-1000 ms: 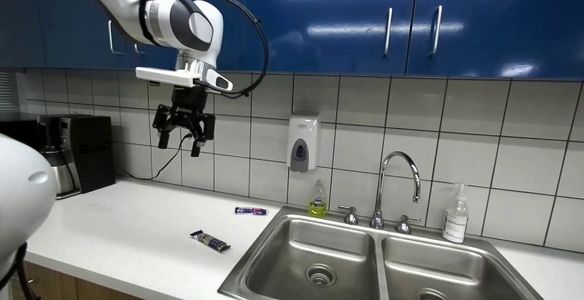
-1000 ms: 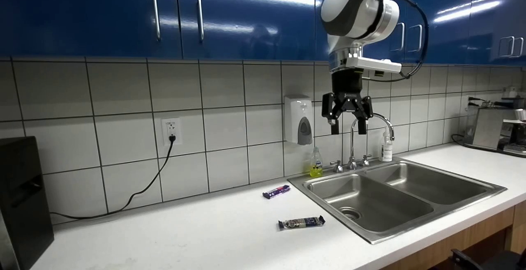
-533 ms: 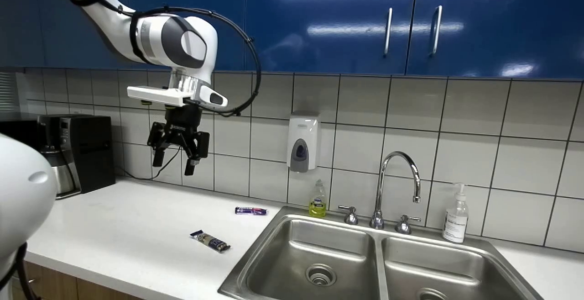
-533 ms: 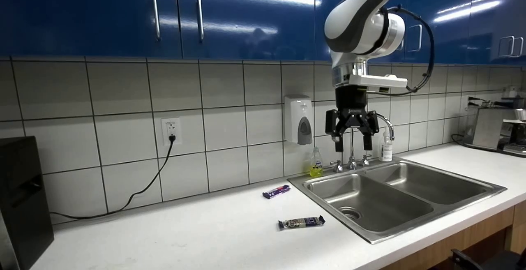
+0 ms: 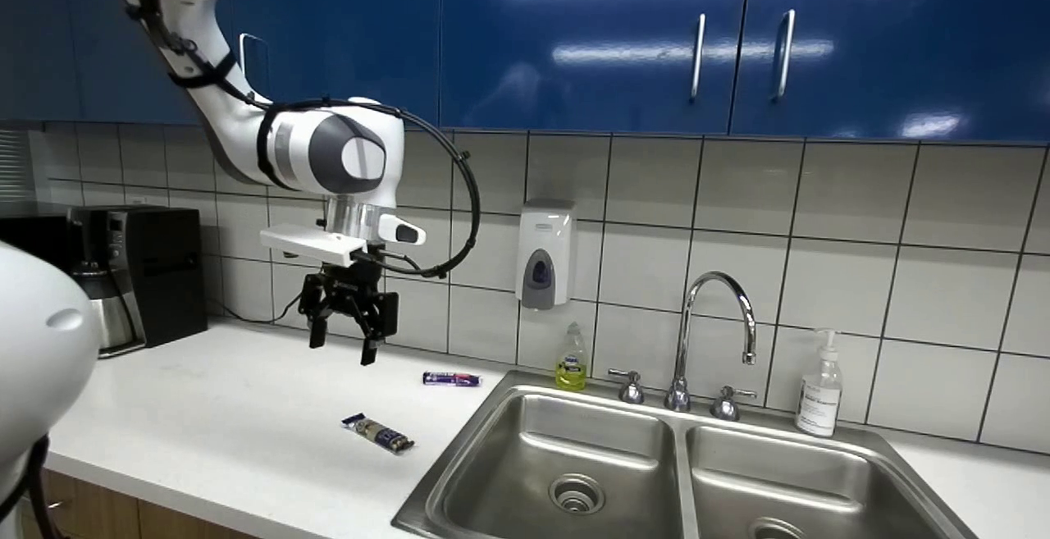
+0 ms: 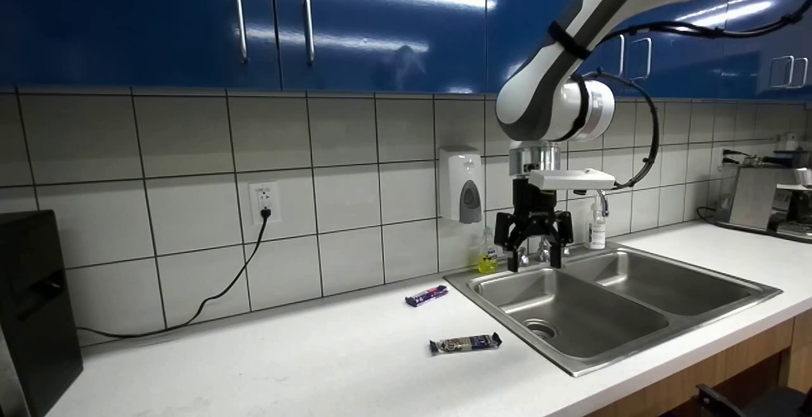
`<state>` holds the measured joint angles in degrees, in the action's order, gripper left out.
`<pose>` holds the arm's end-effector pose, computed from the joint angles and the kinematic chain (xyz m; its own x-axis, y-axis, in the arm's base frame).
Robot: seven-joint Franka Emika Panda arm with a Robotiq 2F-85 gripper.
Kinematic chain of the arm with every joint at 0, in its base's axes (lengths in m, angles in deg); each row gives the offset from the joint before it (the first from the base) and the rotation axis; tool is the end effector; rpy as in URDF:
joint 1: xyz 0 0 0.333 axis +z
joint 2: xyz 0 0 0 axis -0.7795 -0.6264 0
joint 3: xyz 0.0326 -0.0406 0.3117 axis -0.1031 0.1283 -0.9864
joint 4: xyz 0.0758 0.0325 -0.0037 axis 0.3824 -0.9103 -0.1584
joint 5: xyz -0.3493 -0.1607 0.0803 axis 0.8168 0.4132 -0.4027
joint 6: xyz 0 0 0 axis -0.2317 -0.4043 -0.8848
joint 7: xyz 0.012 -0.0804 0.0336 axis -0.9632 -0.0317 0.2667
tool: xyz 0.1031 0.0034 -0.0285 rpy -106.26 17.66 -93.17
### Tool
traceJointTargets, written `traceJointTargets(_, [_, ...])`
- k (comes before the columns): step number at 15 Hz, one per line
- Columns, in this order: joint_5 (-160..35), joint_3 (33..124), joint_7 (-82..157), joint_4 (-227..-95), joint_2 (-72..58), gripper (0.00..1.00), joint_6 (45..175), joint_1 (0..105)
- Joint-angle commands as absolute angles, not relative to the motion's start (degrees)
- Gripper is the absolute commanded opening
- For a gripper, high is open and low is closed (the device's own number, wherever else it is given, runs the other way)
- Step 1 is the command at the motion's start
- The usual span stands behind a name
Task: Put the chocolate bar inside the sink
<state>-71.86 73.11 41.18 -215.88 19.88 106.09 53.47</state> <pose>0.4222 0.0273 0.3189 0.9938 -0.0278 -0.1077 -0.0360 -0.9965 -0.0748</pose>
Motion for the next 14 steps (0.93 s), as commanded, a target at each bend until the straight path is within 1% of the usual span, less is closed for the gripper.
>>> traceJointTargets(1, [-71.25,73.60,40.81,-212.56,10.62,1.00,112.20,52.69])
traceJointTargets(6, [-71.23,73.75,40.70,-205.91,-1.24,1.00,116.97,52.85])
traceJointTargets(14, [-69.39,73.31,39.57,-192.38,-16.02,1.00,116.84,54.77])
